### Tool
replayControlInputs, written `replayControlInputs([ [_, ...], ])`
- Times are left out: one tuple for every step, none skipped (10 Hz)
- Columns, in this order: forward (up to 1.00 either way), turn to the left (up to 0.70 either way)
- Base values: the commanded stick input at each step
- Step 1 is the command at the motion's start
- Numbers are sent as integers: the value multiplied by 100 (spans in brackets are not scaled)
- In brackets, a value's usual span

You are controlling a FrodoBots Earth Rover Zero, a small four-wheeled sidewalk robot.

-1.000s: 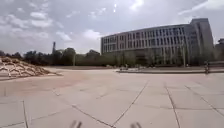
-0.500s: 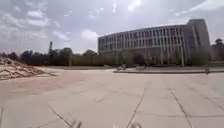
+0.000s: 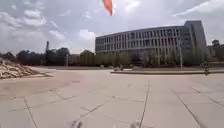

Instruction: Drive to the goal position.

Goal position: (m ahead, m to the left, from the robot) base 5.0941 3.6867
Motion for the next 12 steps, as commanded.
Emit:
replayControlInputs([
  [70, -9],
  [70, -9],
  [70, -9],
  [70, -9],
  [70, -9],
  [70, -9],
  [70, -9],
  [70, -9],
  [70, -9],
  [70, -9],
  [70, -9],
  [70, -9],
])
